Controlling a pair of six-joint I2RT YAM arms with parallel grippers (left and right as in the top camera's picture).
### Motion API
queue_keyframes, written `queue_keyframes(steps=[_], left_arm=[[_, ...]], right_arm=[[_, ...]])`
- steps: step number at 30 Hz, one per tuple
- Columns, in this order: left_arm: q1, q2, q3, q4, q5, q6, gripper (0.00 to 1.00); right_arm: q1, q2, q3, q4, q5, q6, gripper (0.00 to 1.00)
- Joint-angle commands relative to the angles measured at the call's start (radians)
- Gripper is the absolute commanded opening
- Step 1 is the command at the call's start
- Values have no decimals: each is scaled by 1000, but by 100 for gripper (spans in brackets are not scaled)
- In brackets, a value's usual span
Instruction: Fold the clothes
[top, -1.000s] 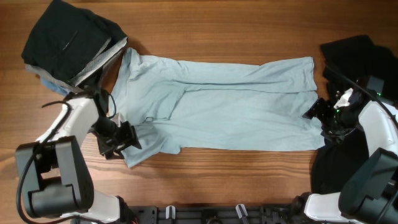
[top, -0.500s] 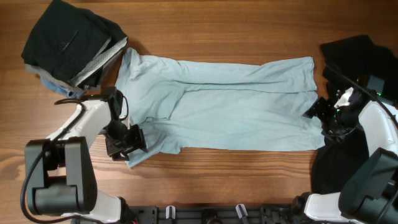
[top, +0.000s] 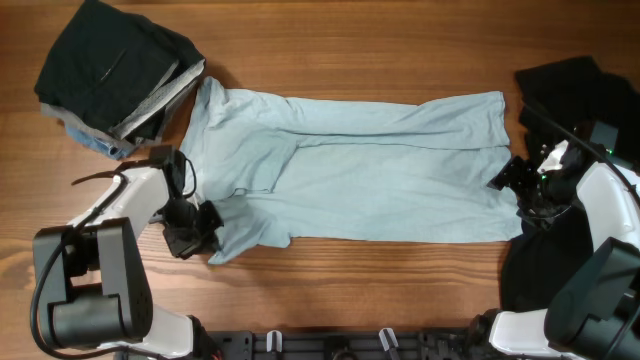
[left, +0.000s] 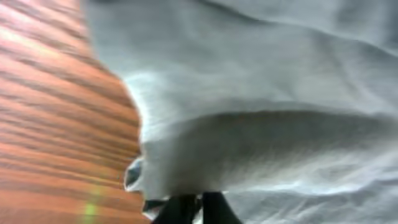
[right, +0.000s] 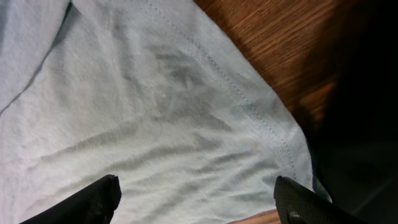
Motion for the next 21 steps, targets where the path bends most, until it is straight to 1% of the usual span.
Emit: queue_keyframes(steps=[1, 2, 4, 6, 8, 11, 14, 15, 17, 19, 20, 21], left_arm=[[13, -8, 47, -46, 77, 14, 4], [32, -12, 98, -93, 76, 48, 4], [72, -26, 186, -142, 72, 60, 4], [103, -47, 249, -148, 72, 60, 4], [119, -66, 283, -143, 72, 59, 4], [119, -77, 287, -135, 73, 59, 4], [119, -77, 287, -135, 73, 59, 4], [119, -77, 287, -135, 73, 59, 4], [119, -77, 287, -132, 73, 59, 4], [119, -77, 287, -132, 73, 60, 4], [119, -77, 287, -128, 73, 60, 4], [119, -77, 287, -125, 73, 60, 4]], right_arm=[[-2, -13, 12, 2, -8, 0, 85], [-2, -13, 10, -1, 12, 2, 89], [-2, -11, 1, 0, 37, 26, 90], [-2, -11, -27, 4, 54, 58, 89], [-3, -10, -58, 11, 64, 80, 88], [-2, -10, -102, 31, 59, 85, 80], [-2, -10, -144, 34, 39, 116, 79], [-2, -10, -167, 51, 19, 127, 85], [-2, -10, -228, 102, -39, 128, 89], [-2, -10, -282, 176, -50, 119, 90], [-2, -10, -294, 198, -43, 118, 87], [-2, -10, -298, 225, -35, 111, 60]])
